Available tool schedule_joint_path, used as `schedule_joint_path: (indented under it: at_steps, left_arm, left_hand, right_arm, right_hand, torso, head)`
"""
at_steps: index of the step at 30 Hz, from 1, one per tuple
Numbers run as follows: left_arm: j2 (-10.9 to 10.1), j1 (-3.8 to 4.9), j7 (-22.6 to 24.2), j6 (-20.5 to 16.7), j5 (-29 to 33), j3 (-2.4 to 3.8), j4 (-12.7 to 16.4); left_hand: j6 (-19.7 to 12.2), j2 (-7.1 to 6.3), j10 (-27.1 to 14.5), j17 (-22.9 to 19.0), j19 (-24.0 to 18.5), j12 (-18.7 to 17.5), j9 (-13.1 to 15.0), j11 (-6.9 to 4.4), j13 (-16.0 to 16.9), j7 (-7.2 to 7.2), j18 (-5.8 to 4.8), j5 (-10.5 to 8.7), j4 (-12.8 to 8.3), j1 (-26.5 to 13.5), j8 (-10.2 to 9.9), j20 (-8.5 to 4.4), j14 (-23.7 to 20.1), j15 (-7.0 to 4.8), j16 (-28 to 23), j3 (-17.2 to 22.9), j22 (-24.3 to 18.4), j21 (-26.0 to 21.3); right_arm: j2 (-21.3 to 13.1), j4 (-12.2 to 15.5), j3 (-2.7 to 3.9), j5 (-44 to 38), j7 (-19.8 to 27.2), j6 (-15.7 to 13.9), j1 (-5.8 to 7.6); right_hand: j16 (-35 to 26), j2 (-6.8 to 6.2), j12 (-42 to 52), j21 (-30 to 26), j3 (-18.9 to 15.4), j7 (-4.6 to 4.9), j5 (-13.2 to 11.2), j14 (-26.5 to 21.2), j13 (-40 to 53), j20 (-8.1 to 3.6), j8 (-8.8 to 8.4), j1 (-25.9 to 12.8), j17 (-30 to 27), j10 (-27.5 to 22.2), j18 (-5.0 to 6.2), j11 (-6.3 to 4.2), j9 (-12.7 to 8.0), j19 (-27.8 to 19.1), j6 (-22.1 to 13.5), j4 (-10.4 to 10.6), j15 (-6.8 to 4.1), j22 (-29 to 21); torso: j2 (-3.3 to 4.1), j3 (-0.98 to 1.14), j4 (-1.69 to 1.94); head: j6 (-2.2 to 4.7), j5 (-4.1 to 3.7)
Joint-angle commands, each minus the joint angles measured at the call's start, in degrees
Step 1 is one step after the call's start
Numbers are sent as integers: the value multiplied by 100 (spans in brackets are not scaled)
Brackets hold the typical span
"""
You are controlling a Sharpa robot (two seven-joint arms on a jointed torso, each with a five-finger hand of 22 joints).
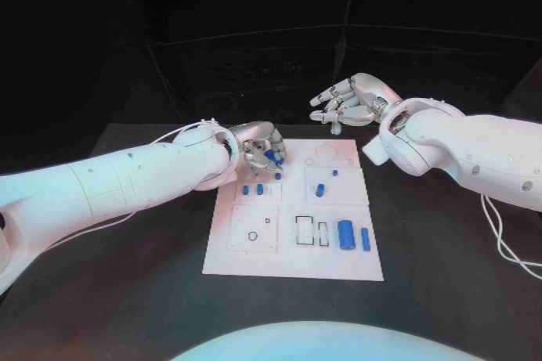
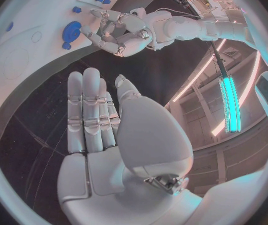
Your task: Assemble the parts on the task board
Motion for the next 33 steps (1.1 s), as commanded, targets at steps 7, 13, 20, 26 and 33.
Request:
schedule_joint_path:
  at_steps: [7, 13, 20, 26, 33]
  left_arm:
    - [273, -57, -40, 411, -1102, 1, -244]
    - [367, -84, -213, 612, -1246, 2, -357]
    - [422, -97, -367, 751, -1290, 2, -428]
    - [471, -109, -455, 771, -1298, 2, -524]
    - [506, -115, -468, 811, -1300, 2, -585]
  left_hand:
    - [295, 34, 317, 602, 518, -175, -148, -53, -297, -45, -241, 7, -90, -59, -212, -69, 361, -57, 505, 11, 1084, 1170]
    - [453, 65, 478, 520, 591, -264, -174, -79, -402, -77, -275, 9, -119, -53, -273, -97, 377, -85, 486, 77, 1283, 1373]
    - [540, 87, 576, 499, 607, -341, -190, -90, -474, -89, -285, 12, -142, -43, -325, -110, 387, -96, 489, 145, 1345, 1430]
    - [596, 145, 637, 474, 603, -439, -209, -90, -554, -90, -286, 17, -176, -1, -393, -116, 390, -99, 491, 283, 1360, 1436]
    - [650, 162, 707, 462, 599, -502, -217, -93, -605, -91, -288, 17, -190, -8, -439, -118, 393, -100, 497, 389, 1382, 1448]
  right_arm:
    - [27, 7, 4, 9, 53, 29, 10]
    - [33, 5, 4, 9, 53, 30, 10]
    - [45, -2, 4, 9, 53, 32, 10]
    - [56, -10, 4, 9, 55, 38, 10]
    - [59, -12, 4, 9, 56, 41, 10]
  right_hand:
    - [-24, 5, -11, -32, 1, 4, 25, 12, -8, 40, 34, -31, 9, -40, 26, 11, -5, 9, -33, 37, 24, -8]
    - [-24, 5, -11, -32, 1, 4, 25, 12, -8, 40, 34, -31, 9, -40, 26, 11, -5, 9, -33, 37, 24, -8]
    - [-34, 9, -9, -40, 7, 3, 32, 13, -14, 41, 36, -16, 12, -44, 27, 9, -5, 11, -35, 33, 23, -12]
    - [-34, 9, -9, -40, 7, 3, 32, 13, -14, 41, 36, -16, 12, -44, 27, 9, -5, 11, -35, 33, 23, -12]
    - [-34, 9, -9, -40, 7, 3, 32, 13, -14, 41, 36, -16, 12, -44, 27, 9, -5, 11, -35, 33, 23, -12]
  torso:
    - [3, -1, -2]
    - [0, 2, 7]
    - [-4, 0, 18]
    - [-7, 1, 12]
    - [-6, 3, 14]
  head:
    - [15, 1]
    - [5, -15]
    - [4, -20]
    - [3, -14]
    - [-2, -18]
